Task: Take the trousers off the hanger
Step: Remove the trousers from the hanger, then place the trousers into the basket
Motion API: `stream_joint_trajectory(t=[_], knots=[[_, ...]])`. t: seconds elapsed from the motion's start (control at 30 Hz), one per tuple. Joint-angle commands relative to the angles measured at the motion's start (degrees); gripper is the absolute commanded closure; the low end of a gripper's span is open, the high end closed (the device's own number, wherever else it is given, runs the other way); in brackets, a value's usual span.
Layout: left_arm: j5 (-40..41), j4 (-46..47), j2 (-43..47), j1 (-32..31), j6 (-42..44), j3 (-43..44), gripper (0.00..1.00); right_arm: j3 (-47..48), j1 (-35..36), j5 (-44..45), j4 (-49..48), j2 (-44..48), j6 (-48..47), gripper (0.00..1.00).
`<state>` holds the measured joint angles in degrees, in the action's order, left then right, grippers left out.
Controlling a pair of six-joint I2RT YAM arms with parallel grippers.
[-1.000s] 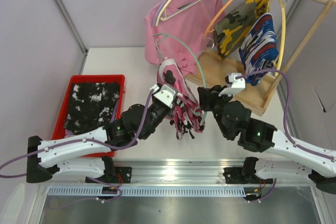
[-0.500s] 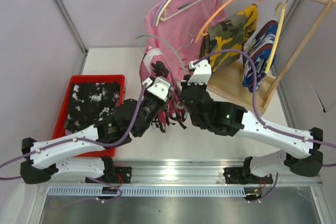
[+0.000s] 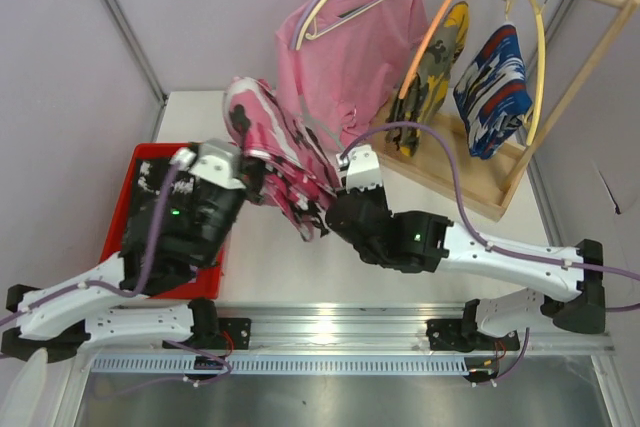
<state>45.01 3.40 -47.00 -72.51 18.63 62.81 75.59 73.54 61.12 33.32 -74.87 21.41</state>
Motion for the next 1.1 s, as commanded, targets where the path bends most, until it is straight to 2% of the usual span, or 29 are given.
stream_joint_trajectory(t=[0.0, 0.13, 0.23, 0.3, 0.33, 0.43, 0.53, 0.6, 0.73, 0.83, 0.9, 0.93, 0.97, 1.03, 1.07], knots=[[2.36, 14.71, 5.60, -0.09, 1.23, 6.19, 1.00, -2.20, 0.03, 4.00, 6.40, -0.89, 0.73, 1.00], [3.76, 13.57, 7.01, -0.09, 1.93, 6.54, 1.00, -1.94, -0.15, 6.02, 10.18, -1.33, 6.01, 1.00], [5.51, 11.55, 7.19, -0.09, 2.46, 7.41, 1.00, -2.73, -0.06, 5.50, 6.69, -0.10, 4.00, 1.00], [6.31, 8.65, 7.28, -0.09, 2.29, 8.21, 1.00, -4.74, 0.11, 4.19, 3.00, 1.99, -1.24, 1.00], [8.23, 7.95, 7.36, -0.09, 2.28, 8.91, 1.00, -5.71, 0.03, 3.40, -1.29, 2.62, -3.11, 1.00], [13.32, 4.44, 7.28, -0.09, 2.46, 10.75, 1.00, -7.39, 0.11, 1.81, -5.27, 4.38, -6.03, 1.00], [17.02, -2.77, 6.40, 0.09, 0.54, 12.51, 1.00, -7.21, -0.15, 1.63, -6.16, 3.95, -8.13, 1.00], [22.91, -9.94, 5.44, 0.53, -0.96, 14.70, 1.00, -6.87, -0.24, 1.89, -5.90, 3.33, -8.66, 1.00], [31.17, -15.26, 3.77, 1.67, -2.11, 14.63, 1.00, -6.86, -0.67, 1.46, -5.20, 2.36, -7.26, 1.00], [32.68, -15.97, 3.24, 5.35, -1.06, 13.22, 1.00, -6.95, -1.29, 0.14, -5.46, 2.27, -6.73, 1.00], [31.90, -18.06, 1.48, 10.79, -2.19, 13.57, 1.00, -7.04, -1.38, -0.04, -5.46, 2.45, -6.56, 1.00], [30.93, -23.30, 0.43, 12.73, -3.76, 14.96, 1.00, -7.21, -1.47, -0.04, -5.37, 2.54, -6.64, 1.00], [29.53, -27.18, -2.19, 17.44, -6.04, 15.85, 1.00, -7.30, -1.64, 0.05, -5.28, 2.54, -6.47, 1.00], [23.12, -35.96, -5.54, 22.91, -13.43, 21.18, 1.00, -7.39, -1.91, 0.22, -4.85, 2.89, -6.21, 1.00], [21.19, -41.40, -8.17, 27.90, -14.84, 22.09, 1.00, -7.48, -1.91, 0.40, -4.50, 3.06, -5.68, 1.00]])
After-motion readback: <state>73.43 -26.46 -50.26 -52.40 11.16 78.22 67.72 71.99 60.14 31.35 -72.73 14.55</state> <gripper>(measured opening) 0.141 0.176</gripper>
